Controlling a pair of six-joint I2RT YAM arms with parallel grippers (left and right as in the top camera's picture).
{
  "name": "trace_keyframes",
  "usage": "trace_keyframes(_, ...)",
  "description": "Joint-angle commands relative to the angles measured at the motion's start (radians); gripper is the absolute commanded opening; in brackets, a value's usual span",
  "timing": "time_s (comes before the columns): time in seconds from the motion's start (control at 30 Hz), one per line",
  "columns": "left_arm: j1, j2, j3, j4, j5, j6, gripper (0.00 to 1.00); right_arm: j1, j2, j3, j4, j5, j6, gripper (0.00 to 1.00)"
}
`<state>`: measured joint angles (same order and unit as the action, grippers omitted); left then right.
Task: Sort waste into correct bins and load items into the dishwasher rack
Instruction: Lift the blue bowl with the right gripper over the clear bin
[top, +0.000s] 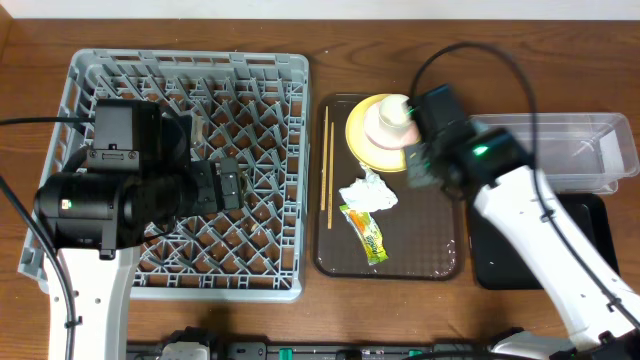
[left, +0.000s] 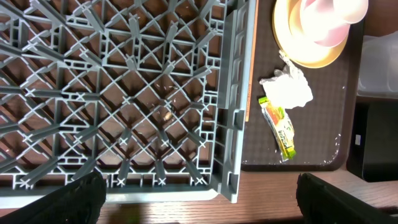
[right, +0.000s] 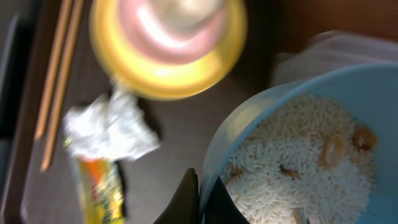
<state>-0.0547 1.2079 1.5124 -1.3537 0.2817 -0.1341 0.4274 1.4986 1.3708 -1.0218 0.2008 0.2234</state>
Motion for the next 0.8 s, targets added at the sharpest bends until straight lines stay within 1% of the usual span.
trace_keyframes(0.0,0.003,-0.006,-0.003,0.001,-0.007,0.001,0.99,-0.143,-0.003,0.051,0.006,-0.054,-0.084,0.01)
trace_keyframes(0.1,0.003,-0.006,-0.003,0.001,-0.007,0.001,0.99,-0.293,-0.002,0.054,0.035,-0.192,-0.132,0.01)
trace_keyframes(0.23,0.003,-0.006,-0.003,0.001,-0.007,0.001,0.99,-0.516,0.006,0.054,0.091,-0.443,-0.192,0.01)
trace_keyframes(0.47,0.003,-0.006,-0.003,0.001,-0.007,0.001,0.99,-0.856,0.067,0.054,0.197,-0.904,-0.207,0.01)
trace_keyframes(0.57,0.003,-0.006,-0.003,0.001,-0.007,0.001,0.99,-0.946,0.126,0.054,0.235,-1.077,-0.231,0.01)
trace_keyframes(0.63,0.003,-0.006,-0.003,0.001,-0.007,0.001,0.99,-0.981,0.171,0.054,0.245,-1.155,-0.24,0.01)
trace_keyframes(0.77,0.003,-0.006,-0.003,0.001,-0.007,0.001,0.99,-1.008,0.252,0.054,0.245,-1.186,-0.252,0.01)
